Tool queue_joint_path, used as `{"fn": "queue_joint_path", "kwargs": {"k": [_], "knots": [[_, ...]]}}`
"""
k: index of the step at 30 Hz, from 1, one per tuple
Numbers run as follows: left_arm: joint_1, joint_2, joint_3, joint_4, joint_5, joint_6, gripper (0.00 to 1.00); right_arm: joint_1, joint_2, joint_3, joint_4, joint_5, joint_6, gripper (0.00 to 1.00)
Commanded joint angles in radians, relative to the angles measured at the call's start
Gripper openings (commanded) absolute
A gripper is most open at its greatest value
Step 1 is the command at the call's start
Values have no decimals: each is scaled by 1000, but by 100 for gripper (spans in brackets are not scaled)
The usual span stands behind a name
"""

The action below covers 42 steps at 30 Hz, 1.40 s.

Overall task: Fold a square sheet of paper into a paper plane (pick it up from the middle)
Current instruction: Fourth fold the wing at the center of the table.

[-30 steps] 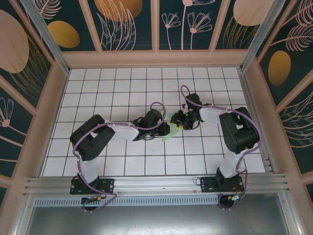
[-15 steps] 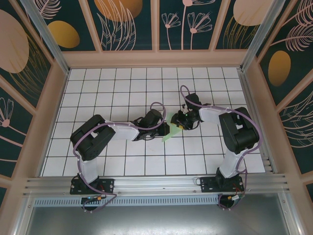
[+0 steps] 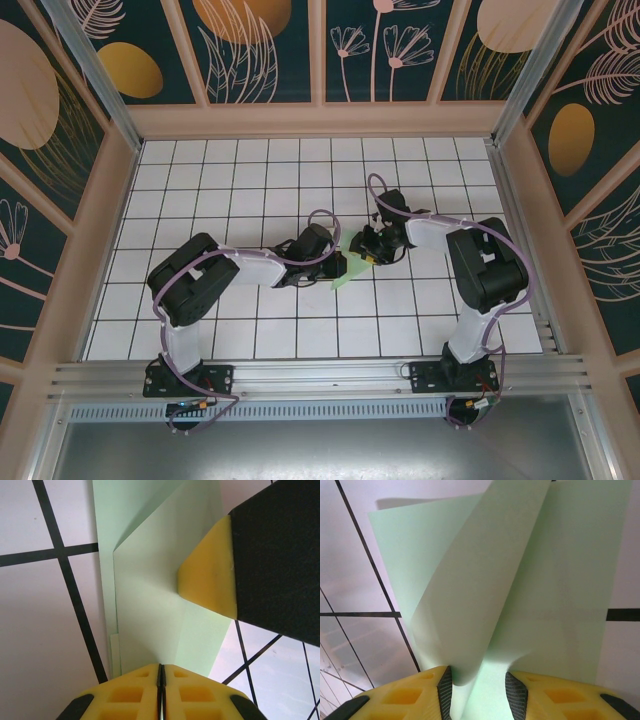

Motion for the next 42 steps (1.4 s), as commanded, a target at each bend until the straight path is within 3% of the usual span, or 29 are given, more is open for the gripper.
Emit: {"fn": "queue_joint_path", "kwargs": {"k": [1, 26, 32, 38, 42], "knots": [[-6, 18, 25, -48, -21, -5, 12, 5, 205, -83, -52, 301, 1, 42], [-7, 50, 33, -136, -26, -12, 9, 20, 189, -83, -50, 270, 10, 41], [-6, 56, 33, -170, -20, -8, 0, 1, 82, -22, -57, 162, -32, 40], [-5, 78, 33, -189, 5, -19, 0, -47, -47, 67, 2, -46, -135, 42], [-6, 79, 34, -197, 11, -17, 0, -64, -111, 70, 23, -93, -185, 43]]}}
